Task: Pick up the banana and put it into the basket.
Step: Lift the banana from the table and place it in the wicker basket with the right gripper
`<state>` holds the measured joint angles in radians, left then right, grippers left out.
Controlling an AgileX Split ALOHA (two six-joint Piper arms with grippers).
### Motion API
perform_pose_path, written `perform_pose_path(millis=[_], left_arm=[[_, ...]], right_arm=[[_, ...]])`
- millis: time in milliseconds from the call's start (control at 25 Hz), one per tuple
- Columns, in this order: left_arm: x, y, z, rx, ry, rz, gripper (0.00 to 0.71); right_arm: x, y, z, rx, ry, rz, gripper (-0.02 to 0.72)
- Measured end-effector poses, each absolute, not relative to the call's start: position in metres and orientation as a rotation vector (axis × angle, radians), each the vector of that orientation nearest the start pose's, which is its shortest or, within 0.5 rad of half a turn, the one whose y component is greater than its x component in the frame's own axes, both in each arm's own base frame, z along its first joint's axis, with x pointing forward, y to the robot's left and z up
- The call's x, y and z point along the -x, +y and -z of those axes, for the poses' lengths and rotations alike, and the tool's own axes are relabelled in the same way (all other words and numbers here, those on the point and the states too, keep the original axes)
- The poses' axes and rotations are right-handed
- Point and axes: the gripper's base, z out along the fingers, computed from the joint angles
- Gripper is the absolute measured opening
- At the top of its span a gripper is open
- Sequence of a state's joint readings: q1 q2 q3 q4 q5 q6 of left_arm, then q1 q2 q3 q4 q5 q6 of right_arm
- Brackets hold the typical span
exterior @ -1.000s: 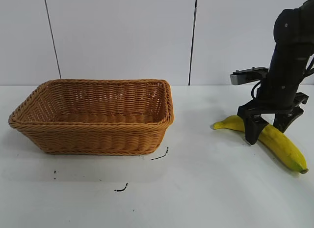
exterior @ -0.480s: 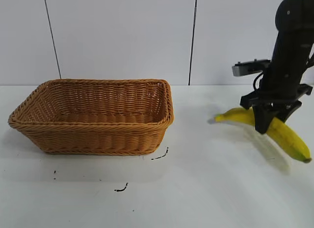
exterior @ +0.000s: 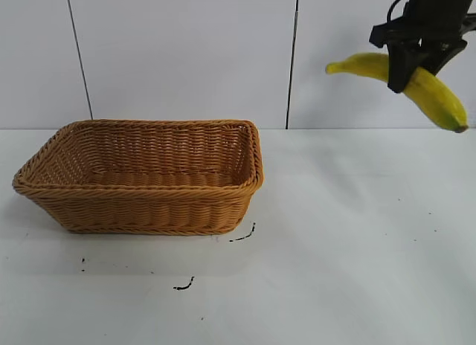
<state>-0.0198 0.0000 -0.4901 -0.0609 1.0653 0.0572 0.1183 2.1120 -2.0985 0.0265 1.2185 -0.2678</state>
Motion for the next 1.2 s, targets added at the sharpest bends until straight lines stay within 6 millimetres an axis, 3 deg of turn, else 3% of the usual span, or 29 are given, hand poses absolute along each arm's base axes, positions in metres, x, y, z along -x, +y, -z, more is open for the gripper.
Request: perform_pose_path(millis=[240,560,840,1000,1200], left_arm=[[0.004,-0.005,-0.274,-0.082,2.056,0.05,0.695],[0.004,-0.005,-0.274,-0.082,2.056,0.05,0.695],[0.004,-0.005,-0.274,-0.082,2.056,0.05,0.695],[0.004,-0.005,-0.274,-0.082,2.056,0.05,0.695],[0.004,-0.005,-0.274,-0.082,2.056,0.05,0.695]], right_arm=[[-0.458,0.122,-0.307,0.75,2.57,-0.019,0.318],[-0.432,0.227,-0.305,1.129,2.295,-0.039,0.318],[-0.409,0.309,-0.274,1.408,2.043,-0.021,0.318],[-0.412,0.33,-0.251,1.461,1.943,0.013,0.318],[-0.423,0.337,-0.216,1.475,1.936,0.032,0.318]])
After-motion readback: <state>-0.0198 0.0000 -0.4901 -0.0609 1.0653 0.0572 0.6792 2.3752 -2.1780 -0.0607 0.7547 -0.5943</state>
